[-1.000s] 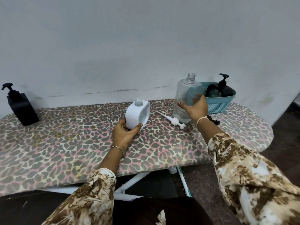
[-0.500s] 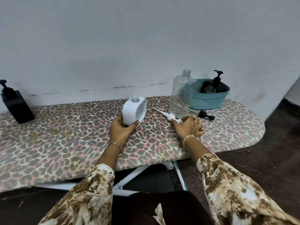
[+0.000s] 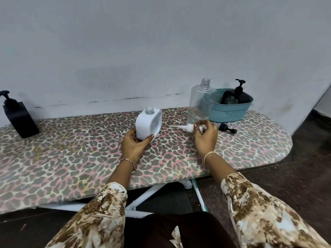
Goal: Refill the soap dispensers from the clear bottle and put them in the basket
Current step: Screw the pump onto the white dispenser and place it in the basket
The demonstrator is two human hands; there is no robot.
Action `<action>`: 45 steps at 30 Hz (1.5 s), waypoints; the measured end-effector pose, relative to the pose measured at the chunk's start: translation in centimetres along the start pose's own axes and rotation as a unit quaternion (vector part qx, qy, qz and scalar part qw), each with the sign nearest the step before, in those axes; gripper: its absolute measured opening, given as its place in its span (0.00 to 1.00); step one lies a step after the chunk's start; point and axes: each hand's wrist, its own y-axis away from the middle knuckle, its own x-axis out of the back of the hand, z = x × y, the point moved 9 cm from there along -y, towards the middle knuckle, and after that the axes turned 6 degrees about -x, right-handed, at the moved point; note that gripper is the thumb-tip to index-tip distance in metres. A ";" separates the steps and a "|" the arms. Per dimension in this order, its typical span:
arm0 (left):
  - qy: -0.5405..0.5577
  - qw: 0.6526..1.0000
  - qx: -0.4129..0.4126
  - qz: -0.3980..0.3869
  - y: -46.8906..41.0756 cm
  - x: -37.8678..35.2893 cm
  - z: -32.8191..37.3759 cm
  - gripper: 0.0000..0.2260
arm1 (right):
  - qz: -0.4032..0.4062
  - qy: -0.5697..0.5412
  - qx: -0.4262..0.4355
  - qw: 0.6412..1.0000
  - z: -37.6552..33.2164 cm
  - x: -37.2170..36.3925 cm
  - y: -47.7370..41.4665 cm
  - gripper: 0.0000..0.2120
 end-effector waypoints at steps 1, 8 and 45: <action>0.000 1.000 -0.002 -0.001 0.0 0.0 0.0 0.27 | 0.006 -0.013 0.004 1.000 -0.6 0.1 -0.2 0.09; 0.010 1.000 0.004 -0.008 0.1 -0.1 -0.1 0.27 | 0.023 -0.153 0.052 0.987 -6.9 0.8 -1.5 0.12; 0.016 1.000 -0.006 -0.010 -0.4 -0.2 -0.3 0.22 | -0.249 0.029 0.345 0.905 -20.6 -7.8 1.6 0.23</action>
